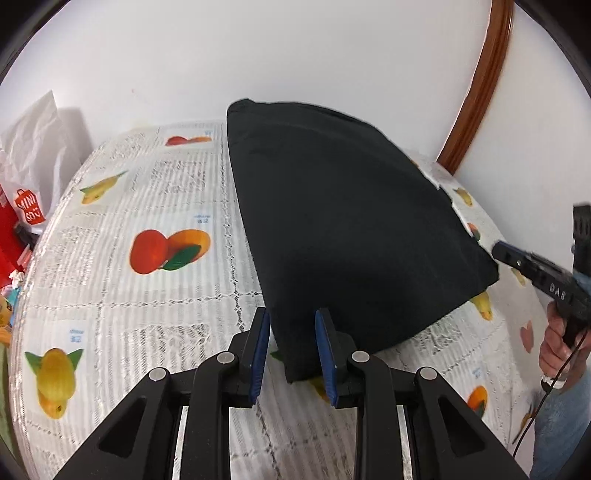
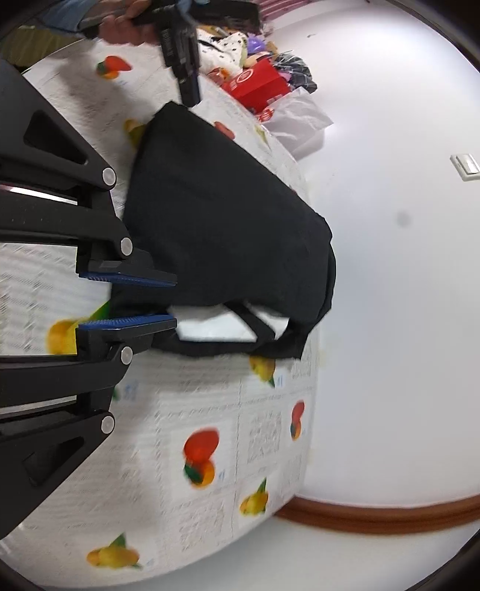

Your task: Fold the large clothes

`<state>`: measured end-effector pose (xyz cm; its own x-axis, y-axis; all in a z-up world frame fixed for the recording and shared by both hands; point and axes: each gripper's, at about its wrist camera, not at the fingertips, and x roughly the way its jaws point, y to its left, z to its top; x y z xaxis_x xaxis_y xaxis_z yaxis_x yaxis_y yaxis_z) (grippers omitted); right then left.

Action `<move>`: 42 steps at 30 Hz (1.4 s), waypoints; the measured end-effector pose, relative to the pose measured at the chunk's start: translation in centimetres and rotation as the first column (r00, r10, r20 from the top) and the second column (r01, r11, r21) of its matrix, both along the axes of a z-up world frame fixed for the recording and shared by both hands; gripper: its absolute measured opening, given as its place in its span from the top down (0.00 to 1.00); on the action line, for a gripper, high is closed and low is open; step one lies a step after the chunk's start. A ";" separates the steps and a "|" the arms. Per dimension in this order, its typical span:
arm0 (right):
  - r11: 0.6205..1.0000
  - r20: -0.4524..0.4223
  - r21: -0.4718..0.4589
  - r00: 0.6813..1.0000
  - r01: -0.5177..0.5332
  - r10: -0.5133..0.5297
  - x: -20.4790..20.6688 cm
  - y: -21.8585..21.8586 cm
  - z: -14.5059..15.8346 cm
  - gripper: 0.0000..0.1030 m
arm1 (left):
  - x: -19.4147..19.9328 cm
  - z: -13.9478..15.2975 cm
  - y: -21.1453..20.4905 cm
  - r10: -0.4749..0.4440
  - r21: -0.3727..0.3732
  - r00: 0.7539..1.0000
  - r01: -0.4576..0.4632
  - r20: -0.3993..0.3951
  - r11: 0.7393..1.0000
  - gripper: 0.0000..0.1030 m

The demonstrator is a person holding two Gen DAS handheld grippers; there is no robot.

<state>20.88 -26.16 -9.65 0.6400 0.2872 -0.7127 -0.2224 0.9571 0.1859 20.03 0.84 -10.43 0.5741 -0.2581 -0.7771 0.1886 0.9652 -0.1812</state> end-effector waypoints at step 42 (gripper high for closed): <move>0.975 -0.048 -0.095 0.978 0.199 -0.205 -5.2 -0.4 1.3 0.55 | -5.1 1.9 -0.1 0.077 0.072 0.996 -0.079 0.034 0.994 0.46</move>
<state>15.69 -26.56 -8.32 0.6362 0.0897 -0.7663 -0.0144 0.9944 0.1045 14.95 0.70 -8.49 0.6141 -0.1546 -0.7739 0.1169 0.9876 -0.1045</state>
